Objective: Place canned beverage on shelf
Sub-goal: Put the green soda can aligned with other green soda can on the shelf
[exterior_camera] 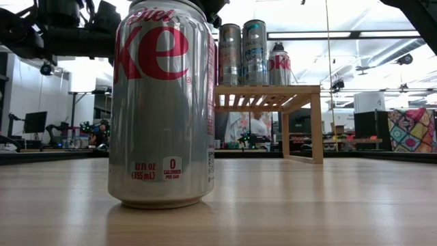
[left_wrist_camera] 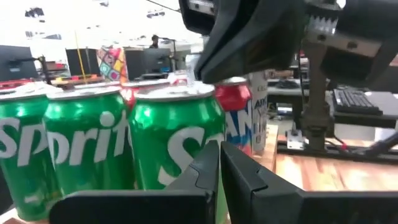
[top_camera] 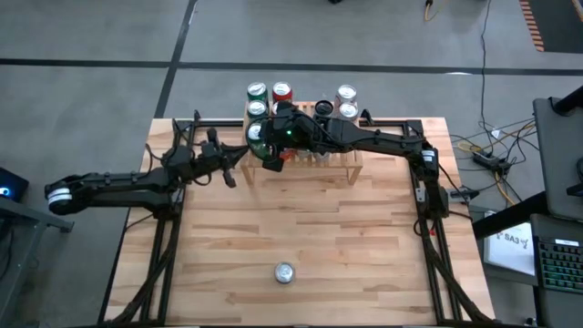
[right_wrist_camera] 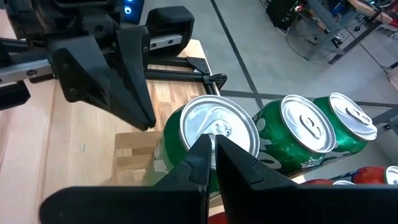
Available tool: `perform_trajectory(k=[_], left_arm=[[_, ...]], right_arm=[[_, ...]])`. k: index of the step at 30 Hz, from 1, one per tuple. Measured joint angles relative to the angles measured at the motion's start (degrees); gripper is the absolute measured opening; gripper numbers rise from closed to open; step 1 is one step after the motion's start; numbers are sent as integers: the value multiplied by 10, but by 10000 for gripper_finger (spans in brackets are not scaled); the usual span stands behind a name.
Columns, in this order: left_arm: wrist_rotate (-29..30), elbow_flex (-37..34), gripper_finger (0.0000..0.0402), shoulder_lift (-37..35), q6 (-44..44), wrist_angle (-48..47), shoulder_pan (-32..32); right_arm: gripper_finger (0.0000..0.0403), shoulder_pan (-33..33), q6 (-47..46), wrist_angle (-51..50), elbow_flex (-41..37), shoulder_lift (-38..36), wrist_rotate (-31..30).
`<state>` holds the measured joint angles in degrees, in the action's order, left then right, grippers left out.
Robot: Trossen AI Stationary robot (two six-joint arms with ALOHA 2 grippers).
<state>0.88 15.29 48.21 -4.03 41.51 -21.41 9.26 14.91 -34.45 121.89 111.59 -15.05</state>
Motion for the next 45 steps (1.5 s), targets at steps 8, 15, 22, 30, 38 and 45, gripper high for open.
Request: perform_trajectory(k=[8,15,22,30,38,45], left_arm=[[7,0,1,16,0,-8,0],[31,0,1,14,0,-6,0],[32,0,1,3,0,-5,0],[-41,0,1,-42,-22,15,1],[-45,11,1,-56,-21,63,0],[-43,104,0,-18,-25,-44,0]], right_arm=[[12,-2,-2,-1,0,0,0],[12,-3,-14,-4,0,0,1],[12,-5,-13,-4,0,0,5],[12,-20,-1,-46,32,-21,1],[12,-41,1,-112,36,-80,1],[12,-43,-44,-182,36,-129,0]])
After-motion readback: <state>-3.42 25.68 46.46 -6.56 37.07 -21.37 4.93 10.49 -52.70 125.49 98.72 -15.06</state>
